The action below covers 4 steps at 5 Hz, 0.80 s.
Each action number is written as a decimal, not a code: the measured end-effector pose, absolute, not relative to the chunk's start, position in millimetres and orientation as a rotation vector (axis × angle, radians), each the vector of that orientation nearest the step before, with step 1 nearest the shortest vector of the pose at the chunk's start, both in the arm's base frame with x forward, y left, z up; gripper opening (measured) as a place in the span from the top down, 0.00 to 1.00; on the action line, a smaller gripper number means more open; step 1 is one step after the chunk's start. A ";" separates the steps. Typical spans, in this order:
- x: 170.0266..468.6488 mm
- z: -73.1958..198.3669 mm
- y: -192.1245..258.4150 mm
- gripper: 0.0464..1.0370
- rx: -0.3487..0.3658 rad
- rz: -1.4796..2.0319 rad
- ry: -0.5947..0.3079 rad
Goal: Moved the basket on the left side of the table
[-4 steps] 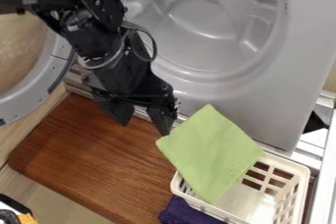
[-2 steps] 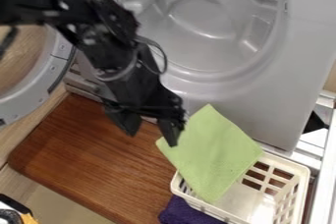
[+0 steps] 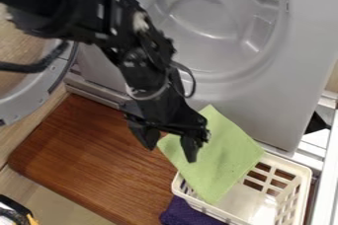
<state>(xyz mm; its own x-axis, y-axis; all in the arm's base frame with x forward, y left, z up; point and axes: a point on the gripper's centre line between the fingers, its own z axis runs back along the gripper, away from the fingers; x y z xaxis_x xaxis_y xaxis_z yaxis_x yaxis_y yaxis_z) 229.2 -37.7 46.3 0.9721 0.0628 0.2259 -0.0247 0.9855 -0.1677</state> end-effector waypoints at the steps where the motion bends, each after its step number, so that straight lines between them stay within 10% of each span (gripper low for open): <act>1: 229.6 30.5 -39.1 0.04 -0.140 0.058 -0.182; 4: 231.9 -1.8 -37.1 0.04 -0.086 0.114 -0.092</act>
